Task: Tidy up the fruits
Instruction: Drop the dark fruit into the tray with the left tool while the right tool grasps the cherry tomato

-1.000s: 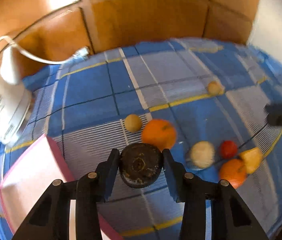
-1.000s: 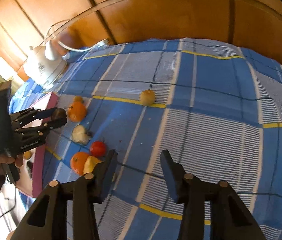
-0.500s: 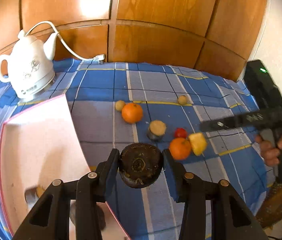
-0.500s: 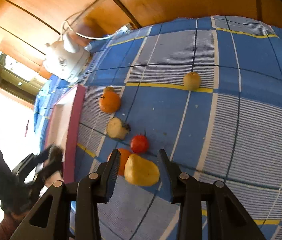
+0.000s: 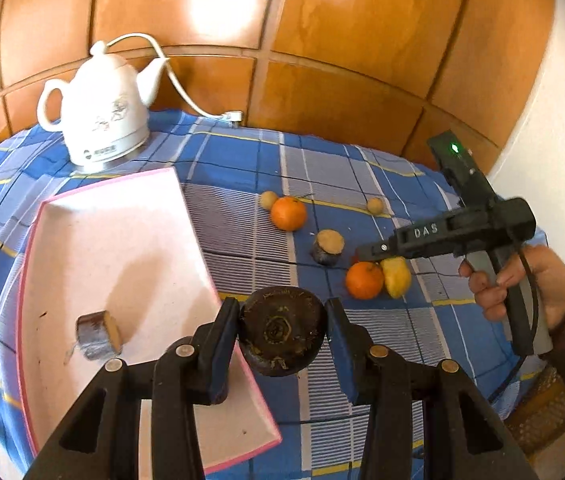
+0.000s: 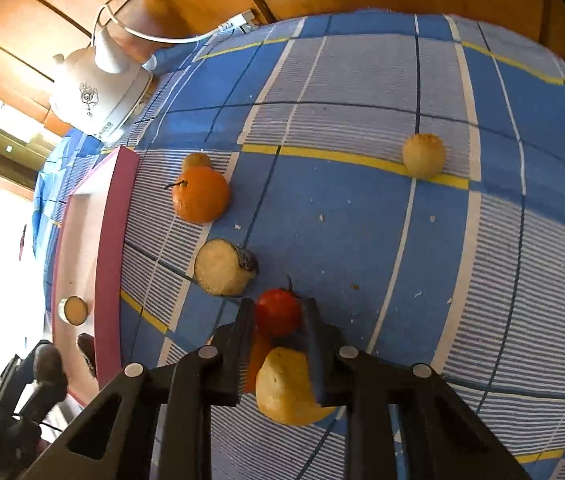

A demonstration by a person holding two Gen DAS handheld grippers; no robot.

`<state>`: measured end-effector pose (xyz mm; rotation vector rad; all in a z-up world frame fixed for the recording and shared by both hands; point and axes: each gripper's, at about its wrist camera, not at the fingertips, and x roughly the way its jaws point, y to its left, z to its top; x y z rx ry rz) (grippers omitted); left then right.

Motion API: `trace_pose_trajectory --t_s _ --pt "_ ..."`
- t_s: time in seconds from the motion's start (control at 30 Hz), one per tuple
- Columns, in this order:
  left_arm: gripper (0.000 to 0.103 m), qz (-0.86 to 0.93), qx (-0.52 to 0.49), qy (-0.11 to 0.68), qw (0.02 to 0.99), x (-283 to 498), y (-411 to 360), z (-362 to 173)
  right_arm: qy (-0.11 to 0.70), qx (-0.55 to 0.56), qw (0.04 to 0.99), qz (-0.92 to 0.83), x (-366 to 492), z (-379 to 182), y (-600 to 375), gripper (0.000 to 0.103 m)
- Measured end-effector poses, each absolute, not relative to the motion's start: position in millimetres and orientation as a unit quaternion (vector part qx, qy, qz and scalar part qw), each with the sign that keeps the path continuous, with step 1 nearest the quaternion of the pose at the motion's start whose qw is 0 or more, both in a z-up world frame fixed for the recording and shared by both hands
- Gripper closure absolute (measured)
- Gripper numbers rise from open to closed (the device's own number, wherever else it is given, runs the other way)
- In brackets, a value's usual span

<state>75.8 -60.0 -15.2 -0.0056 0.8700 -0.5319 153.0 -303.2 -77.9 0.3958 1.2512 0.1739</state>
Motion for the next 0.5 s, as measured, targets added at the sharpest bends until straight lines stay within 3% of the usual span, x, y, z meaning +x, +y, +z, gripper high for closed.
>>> trace_pose_trajectory --t_s 0.23,0.5 --pt "0.059 -0.206 -0.034 0.412 0.887 76.8 -21.6 -13.3 0.536 0.174 0.826 0.028 137.1 -49.1 -333.8 0.080" --pt "0.059 -0.097 -0.111 0.432 0.890 111.8 54.0 -23.6 0.569 0.081 0.818 -0.010 92.2 -64.9 -354.8 0.080"
